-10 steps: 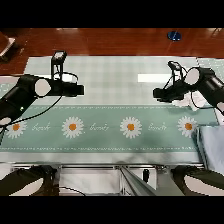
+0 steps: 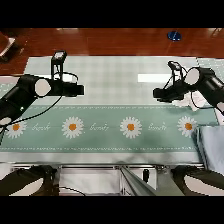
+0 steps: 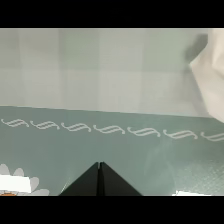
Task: Fold the shirts.
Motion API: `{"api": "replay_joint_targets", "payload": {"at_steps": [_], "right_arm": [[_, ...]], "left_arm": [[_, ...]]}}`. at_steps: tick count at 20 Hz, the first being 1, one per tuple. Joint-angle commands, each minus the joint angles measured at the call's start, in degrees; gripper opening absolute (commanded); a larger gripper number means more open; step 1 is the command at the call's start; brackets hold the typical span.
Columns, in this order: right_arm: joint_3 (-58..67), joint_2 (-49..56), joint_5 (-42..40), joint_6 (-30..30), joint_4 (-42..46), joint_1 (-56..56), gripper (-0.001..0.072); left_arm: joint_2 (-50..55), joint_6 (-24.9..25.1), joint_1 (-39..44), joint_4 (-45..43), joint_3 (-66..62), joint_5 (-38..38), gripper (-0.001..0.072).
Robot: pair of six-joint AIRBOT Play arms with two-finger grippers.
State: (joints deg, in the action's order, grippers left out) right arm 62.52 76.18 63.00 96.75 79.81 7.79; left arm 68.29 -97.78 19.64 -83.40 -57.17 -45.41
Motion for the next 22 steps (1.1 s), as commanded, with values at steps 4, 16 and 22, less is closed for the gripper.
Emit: {"api": "replay_joint_targets", "payload": {"at_steps": [4, 16, 22], "right_arm": [[-0.02, 0.02, -1.95, 0.02, 0.04, 0.07, 0.0021], [2.47, 0.92, -28.0, 26.99, 38.77, -15.06, 0.0398], [2.99, 10.14, -22.14, 5.62, 14.14, -26.75, 0.0398]], "left_arm": [[0.24, 0.02, 0.02, -0.02, 0.04, 4.76, 0.0018], [3.67, -0.24, -0.31, -0.2, 0.04, 24.46, 0.0507], [5.66, -0.46, 0.04, -0.15, 0.04, 24.15, 0.0507]]}}
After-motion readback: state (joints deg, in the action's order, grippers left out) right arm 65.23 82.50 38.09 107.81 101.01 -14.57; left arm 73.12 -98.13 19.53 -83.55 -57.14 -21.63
